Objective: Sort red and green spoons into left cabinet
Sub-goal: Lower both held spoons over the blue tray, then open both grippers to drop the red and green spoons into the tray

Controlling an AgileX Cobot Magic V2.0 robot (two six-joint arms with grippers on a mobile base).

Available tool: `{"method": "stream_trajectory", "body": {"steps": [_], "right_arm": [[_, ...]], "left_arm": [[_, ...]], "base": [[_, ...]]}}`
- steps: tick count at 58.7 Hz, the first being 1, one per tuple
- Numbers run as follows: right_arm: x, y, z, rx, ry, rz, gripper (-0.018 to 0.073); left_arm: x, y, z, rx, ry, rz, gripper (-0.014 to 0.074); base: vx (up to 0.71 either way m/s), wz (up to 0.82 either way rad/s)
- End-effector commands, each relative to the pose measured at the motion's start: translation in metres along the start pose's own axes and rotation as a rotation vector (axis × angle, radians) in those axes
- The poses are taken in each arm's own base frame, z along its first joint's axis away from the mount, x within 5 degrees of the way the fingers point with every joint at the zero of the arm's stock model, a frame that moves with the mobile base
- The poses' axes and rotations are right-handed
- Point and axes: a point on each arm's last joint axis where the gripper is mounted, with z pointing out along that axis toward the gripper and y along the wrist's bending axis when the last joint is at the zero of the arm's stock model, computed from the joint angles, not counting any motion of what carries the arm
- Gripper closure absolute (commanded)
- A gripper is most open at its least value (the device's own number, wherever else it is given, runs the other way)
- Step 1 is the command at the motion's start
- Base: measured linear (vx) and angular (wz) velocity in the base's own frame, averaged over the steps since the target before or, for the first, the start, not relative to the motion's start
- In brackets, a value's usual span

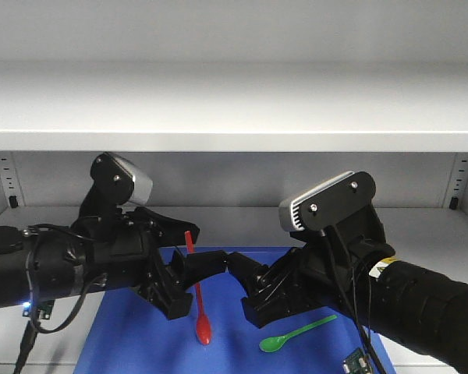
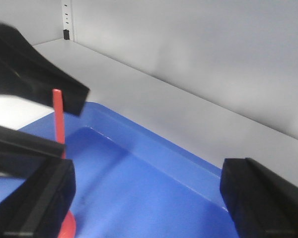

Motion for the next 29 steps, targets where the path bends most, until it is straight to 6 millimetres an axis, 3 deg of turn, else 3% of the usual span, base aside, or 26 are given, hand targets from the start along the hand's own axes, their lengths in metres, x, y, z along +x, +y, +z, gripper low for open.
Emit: {"method": "stream_trajectory", "body": {"steps": [1,18,29], "right_arm": [[-0.023,-0.005,-0.010,0.045,-0.104,-0.003,-0.0066],[-0.020,-0.003,-0.010,0.020,-0.079,-0.004,-0.0010],[-0.020,-0.003,-0.010,0.017,-0.076,-0.006,-0.0011]], "left_arm": [[-0.028,-0.007,-0.020,-0.021,-0.076,0.031,0.0074],[-0.030,-0.008,-0.033,-0.076,-0.015,0.079,0.0074],[-0.028,-0.012,-0.035,-0.047,0.018,-0.019,0.0074]], "base": [[0.00,0.00],[0.00,0.00],[0.00,0.00]]}}
